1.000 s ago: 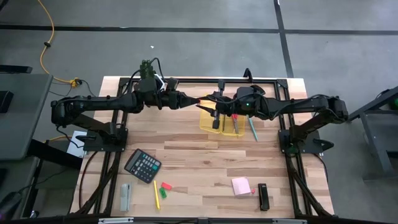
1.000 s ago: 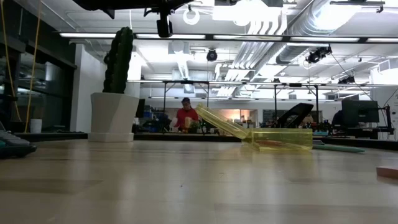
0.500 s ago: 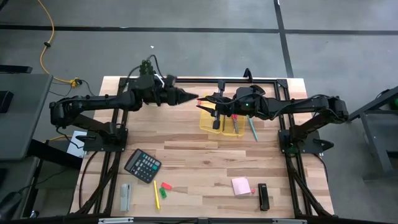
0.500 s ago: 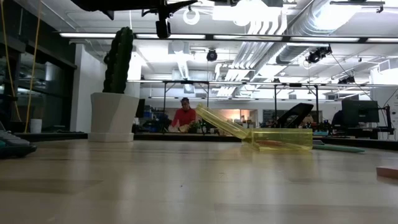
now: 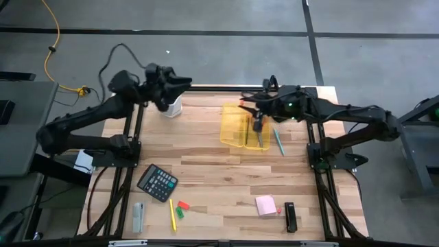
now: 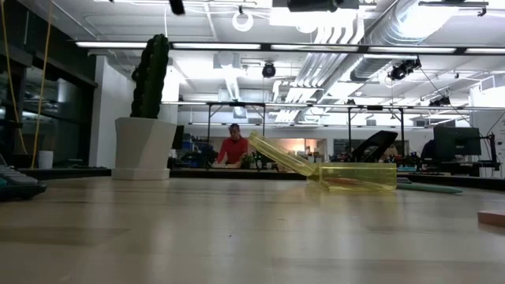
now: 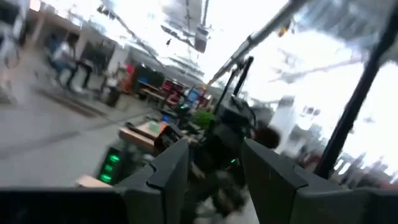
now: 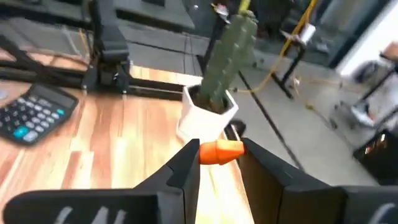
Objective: Pack school essentials
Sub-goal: Put the orange pencil top eraser into the yellow supply box
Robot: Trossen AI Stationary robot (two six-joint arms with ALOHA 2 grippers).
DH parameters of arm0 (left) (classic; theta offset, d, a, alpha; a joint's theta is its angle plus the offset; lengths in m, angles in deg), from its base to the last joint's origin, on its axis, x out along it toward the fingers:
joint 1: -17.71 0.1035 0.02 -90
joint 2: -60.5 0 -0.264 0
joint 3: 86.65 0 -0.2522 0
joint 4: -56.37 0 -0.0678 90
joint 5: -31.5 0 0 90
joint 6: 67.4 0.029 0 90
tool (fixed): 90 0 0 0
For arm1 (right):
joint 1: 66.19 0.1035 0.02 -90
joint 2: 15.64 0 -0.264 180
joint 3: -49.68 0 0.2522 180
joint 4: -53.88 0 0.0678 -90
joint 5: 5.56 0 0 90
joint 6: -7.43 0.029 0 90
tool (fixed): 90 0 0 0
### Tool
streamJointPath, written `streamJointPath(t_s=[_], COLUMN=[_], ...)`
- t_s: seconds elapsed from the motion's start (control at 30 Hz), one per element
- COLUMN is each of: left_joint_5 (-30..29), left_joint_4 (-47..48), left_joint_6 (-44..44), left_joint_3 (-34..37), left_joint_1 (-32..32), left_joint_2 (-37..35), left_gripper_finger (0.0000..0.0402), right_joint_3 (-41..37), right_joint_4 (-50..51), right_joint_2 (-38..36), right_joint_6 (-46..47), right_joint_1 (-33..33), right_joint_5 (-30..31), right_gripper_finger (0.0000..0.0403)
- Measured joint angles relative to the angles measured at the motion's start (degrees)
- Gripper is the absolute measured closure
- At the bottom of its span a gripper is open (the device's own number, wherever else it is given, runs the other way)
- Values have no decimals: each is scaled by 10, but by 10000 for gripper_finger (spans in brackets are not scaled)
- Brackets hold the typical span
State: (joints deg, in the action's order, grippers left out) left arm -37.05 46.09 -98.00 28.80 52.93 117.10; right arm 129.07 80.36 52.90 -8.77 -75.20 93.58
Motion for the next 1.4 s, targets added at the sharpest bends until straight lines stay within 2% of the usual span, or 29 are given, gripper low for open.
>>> streamJointPath(t_s=[0.07,0.13,0.27,0.43,0.5,0.6,0.83,1.07,1.4], left_joint_5=[-8,-41,-97,-108,-108,-108,-108,-107,-115], left_joint_4=[47,108,211,210,208,204,195,194,194], left_joint_6=[58,102,143,136,129,128,128,123,113], left_joint_3=[0,0,1,14,17,17,17,17,17], left_joint_1=[-3,-12,-27,-38,-40,-47,-53,-53,-53], left_joint_2=[-31,-57,-93,-112,-113,-113,-113,-113,-113], left_gripper_finger=[261,261,261,261,261,261,261,261,261], right_joint_3=[0,0,0,-39,-70,-117,-195,-196,-196], right_joint_4=[40,81,174,231,231,221,138,91,84], right_joint_2=[-19,-34,-44,-21,-5,22,99,176,238], right_joint_6=[26,58,139,204,207,203,158,97,83], right_joint_1=[-14,-28,-52,-61,-60,-55,-50,-49,-49], right_joint_5=[0,-1,-12,-81,-112,-127,-173,-165,-164], right_gripper_finger=[311,311,311,311,311,311,311,311,311])
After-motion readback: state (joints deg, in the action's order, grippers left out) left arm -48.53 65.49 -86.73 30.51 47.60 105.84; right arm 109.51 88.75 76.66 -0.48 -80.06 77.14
